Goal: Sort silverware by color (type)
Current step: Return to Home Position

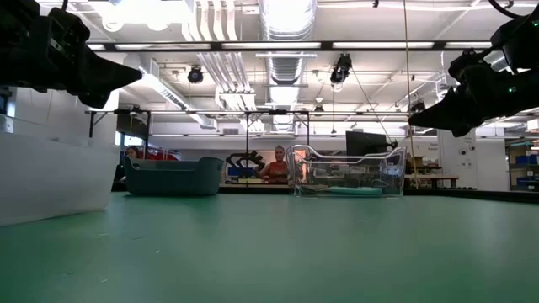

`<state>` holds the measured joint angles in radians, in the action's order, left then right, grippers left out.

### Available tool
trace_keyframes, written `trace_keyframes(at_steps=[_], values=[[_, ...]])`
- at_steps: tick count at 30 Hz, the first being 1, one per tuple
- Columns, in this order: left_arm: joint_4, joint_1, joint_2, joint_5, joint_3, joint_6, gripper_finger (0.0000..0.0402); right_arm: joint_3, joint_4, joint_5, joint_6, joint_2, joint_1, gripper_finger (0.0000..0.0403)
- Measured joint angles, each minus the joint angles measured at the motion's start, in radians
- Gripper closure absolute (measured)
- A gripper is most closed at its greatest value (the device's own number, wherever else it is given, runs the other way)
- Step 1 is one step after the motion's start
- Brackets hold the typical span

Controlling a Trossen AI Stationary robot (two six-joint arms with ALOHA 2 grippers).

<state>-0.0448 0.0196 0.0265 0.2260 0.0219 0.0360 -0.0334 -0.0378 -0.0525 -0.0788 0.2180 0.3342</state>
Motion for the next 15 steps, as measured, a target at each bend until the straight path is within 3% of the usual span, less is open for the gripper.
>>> trace_keyframes(at_steps=[15], values=[[0.0, 0.0, 0.0, 0.0, 0.0, 0.0, 0.0401, 0.0, 0.001, -0.001, 0.002, -0.006, -0.022, 0.0394]])
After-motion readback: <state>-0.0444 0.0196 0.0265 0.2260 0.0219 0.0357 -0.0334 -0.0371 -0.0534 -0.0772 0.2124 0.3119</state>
